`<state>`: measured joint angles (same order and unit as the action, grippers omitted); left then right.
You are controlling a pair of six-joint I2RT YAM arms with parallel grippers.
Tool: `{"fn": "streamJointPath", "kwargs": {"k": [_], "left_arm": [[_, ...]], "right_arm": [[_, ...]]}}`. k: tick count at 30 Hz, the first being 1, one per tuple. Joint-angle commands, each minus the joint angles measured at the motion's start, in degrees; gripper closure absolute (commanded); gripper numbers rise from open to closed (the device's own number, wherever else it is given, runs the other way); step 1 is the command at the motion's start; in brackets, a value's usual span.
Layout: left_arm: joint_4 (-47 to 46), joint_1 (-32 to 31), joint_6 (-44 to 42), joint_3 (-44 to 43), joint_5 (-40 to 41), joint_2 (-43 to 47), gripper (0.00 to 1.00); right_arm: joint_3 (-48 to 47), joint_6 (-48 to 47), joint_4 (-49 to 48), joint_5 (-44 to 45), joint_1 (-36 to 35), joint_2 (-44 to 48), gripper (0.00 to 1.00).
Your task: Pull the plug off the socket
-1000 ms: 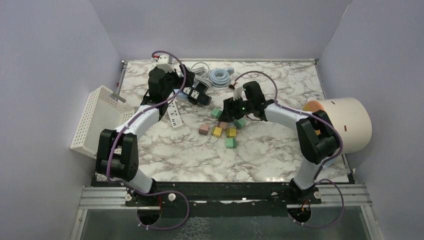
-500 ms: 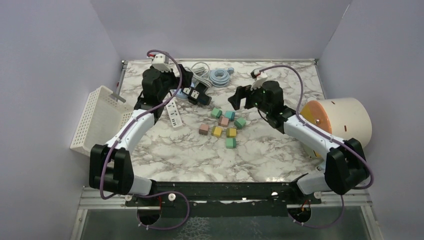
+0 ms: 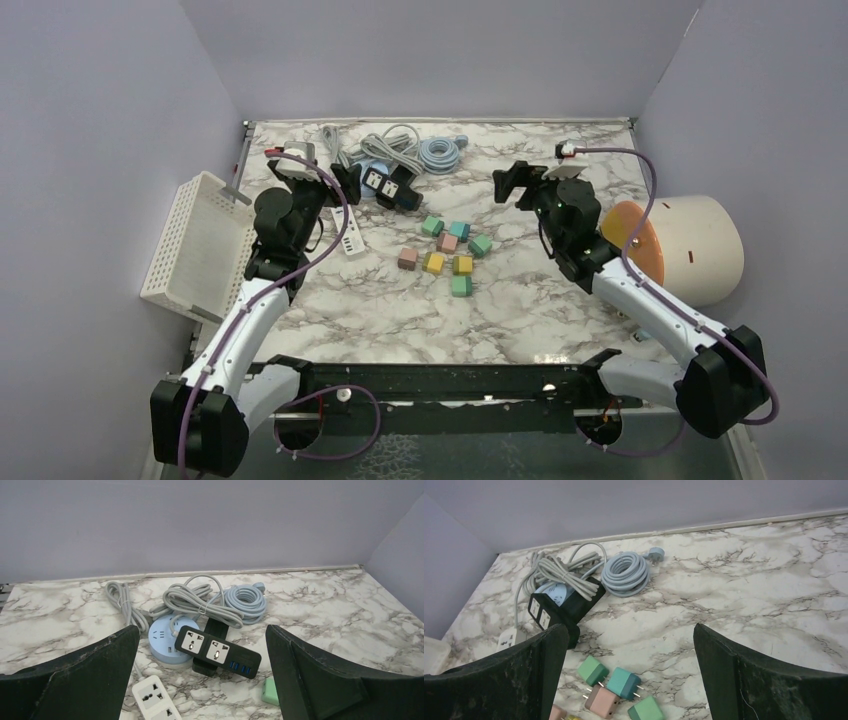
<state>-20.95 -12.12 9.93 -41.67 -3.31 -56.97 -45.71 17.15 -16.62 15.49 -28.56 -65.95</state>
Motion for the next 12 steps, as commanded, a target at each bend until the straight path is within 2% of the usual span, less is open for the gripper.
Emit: {"fn": "streamJointPath", "kwargs": {"k": [1,6,12], "left_arm": [[-2.4,-0.1,-3.5,1.0,3.8,1.7,0.01],[-2.4,-0.2,-3.8,1.3,5.4,2.7,0.01],[-2.0,-0.2,-4.0,1.8,6.3,4.0,0.01]], "right_arm": [[0.0,1.5,-1.1,4.7,-0.4,-0.9,0.00],[0.0,0.2,-2.7,2.2,-0.4,-1.5,0.00],[1.2,-2.8,-4.9,-5.1,-0.4,-0.4,0.00]]}}
